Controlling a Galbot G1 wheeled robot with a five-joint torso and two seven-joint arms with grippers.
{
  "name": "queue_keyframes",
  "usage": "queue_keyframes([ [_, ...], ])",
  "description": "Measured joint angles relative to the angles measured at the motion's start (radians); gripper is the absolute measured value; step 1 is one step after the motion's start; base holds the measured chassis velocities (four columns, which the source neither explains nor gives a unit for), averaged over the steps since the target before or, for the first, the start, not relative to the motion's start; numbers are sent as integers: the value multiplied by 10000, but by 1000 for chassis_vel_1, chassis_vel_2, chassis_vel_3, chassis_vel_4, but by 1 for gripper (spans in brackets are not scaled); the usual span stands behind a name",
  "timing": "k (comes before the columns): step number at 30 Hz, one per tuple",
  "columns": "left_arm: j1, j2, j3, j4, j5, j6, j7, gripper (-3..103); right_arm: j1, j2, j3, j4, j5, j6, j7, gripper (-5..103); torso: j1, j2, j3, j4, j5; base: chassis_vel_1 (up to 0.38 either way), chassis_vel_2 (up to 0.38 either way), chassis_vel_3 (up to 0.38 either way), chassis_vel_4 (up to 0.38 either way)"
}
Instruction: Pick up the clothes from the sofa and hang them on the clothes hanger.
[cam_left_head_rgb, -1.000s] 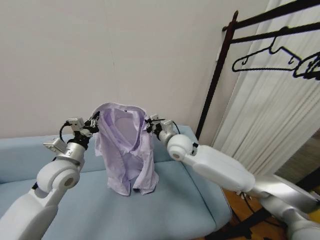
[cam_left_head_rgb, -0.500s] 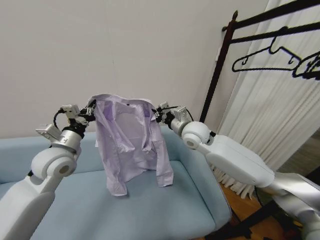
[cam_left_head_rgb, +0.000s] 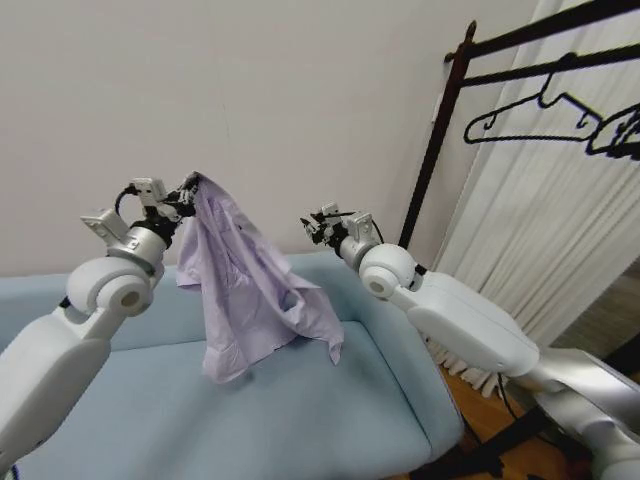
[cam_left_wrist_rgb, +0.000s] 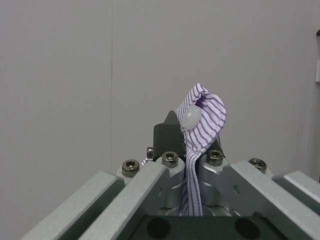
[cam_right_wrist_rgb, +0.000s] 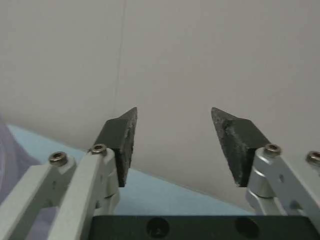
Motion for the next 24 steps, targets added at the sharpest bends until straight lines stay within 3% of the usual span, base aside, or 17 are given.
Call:
queue_keyframes([
  [2, -186, 6, 207, 54, -21, 15, 1, 0, 21, 23, 89, -11, 25, 77, 198, 52, 0, -1, 0, -1, -1, 0, 0, 0, 0],
  [5, -484, 26, 514, 123, -72, 54, 1, 0, 130, 69, 390, -20, 120, 740, 1065, 68, 1, -1, 1, 0, 1, 0, 0, 0, 0],
  [6, -484, 26, 514, 123, -72, 54, 1, 0, 130, 69, 390, -20, 120, 740, 1065, 68, 1, -1, 1, 0, 1, 0, 0, 0, 0],
  [8, -502, 41, 546, 127, -88, 82, 5, 0, 270, 81, 652, 175, 383, 973, 1908, 79, 1, -1, 1, 1, 0, 0, 0, 0, 0],
  [11, -395, 85, 500, 117, -87, 87, 6, 0, 451, -6, 1072, 465, 856, 840, 2460, 84, 0, 0, -1, 2, -2, 0, 0, 0, 0],
  [14, 63, 113, 185, 12, -49, 87, 33, 0, 1035, -227, 1283, 578, 1073, 648, 3242, 98, -1, 0, -1, 2, 0, 0, 0, 0, 0],
  [18, 680, 29, -286, -158, 34, 88, 57, 0, 1798, -757, 1204, 558, 1726, 42, 3643, 100, -1, -1, -1, 2, -2, 0, 0, 0, 0],
  [24, 1545, -139, -1012, -459, 128, 72, 121, 0, 2800, -1378, 733, 55, 2719, -230, 4312, 100, -1, 0, -1, -4, 3, 0, 0, 0, 0],
])
